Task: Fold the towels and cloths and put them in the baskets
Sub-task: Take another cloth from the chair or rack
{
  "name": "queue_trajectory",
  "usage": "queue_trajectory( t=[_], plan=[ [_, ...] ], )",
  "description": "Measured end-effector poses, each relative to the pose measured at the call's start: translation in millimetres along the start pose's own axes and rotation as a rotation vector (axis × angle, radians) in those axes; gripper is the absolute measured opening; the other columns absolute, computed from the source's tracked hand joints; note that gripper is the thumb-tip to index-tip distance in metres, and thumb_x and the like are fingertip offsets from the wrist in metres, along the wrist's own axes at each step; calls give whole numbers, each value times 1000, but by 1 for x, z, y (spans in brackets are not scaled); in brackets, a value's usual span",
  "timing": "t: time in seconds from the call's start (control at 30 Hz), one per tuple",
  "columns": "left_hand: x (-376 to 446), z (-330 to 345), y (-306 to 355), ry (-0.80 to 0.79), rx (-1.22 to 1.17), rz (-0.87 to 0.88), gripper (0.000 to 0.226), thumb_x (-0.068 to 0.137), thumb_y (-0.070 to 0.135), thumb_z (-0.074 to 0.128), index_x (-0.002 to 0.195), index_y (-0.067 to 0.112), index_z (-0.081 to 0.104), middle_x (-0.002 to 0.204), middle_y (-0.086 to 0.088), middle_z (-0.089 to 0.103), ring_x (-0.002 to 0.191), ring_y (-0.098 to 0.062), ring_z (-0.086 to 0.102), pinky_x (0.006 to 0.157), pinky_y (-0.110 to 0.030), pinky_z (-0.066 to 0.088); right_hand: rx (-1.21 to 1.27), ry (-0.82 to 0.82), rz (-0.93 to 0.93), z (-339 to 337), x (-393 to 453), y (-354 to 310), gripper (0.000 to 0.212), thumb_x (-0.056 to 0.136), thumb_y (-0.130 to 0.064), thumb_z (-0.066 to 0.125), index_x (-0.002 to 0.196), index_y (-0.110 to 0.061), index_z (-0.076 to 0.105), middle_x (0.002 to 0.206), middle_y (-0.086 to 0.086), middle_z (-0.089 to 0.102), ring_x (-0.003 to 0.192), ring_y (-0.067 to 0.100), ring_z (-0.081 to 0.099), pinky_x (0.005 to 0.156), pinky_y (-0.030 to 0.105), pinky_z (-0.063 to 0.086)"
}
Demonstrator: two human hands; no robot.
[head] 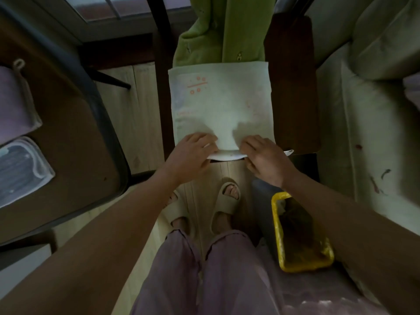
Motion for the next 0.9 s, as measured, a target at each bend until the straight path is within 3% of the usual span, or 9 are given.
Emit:
queue_trajectory(
  t=[0.17,0.3,0.4,0.5,0.7,0.8,0.9],
  plan=[
    [-3,-5,0,-82,5,-2,37,89,11,55,125,14,60,143,-5,48,134,-24,41,111,-44,34,-39,-75,70,-4,6,-2,41,58,-5,74,96,-3,59,100,16,59,87,33,56,64,36,48],
    [0,-10,-8,-24,-269,-135,23,90,16,58,110,15,69,134,3,58,129,-11,45,104,-35,43,198,-11,229,-9,22,-1,8,79,-6,61,85,-4,57,88,15,56,79,32,54,59,36,44],
    [5,-19,-12,-26,-548,-286,22,95,17,54,112,14,68,122,6,64,106,-1,56,91,-18,44,432,-16,420,-11,30,9,8,92,-13,54,91,-7,60,83,4,55,81,24,54,65,29,38],
    [9,-26,-19,5,-675,-401,21,96,20,53,110,13,67,100,6,65,84,5,54,74,-10,40,605,-93,537,-17,34,17,12,95,-17,55,94,-8,63,82,1,58,78,18,56,66,26,39],
    [13,-27,-33,-4,-700,-405,8,94,21,55,92,22,63,86,11,58,84,1,55,78,-19,42,676,-110,597,-24,38,30,15,93,-22,59,90,-7,63,77,-2,56,71,12,52,65,24,41],
    [17,-29,-33,-6,-700,-448,7,96,24,52,92,24,57,89,10,58,86,-6,57,78,-26,47,665,-132,535,-27,40,28,19,93,-25,59,87,-7,59,75,6,56,68,18,52,63,33,42],
    [23,-35,-32,-67,-669,-428,7,98,25,49,93,24,53,92,5,59,89,-15,57,78,-34,47,604,-224,437,-34,43,26,22,86,-39,67,89,-18,60,75,-2,57,69,14,53,59,28,40]
  ],
)
Point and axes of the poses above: each hand's wrist, its own x-axis towards the middle knuckle, its own z-axis out of the palm, y = z × x, the point moved 1 cm from there along x, towards the middle knuckle
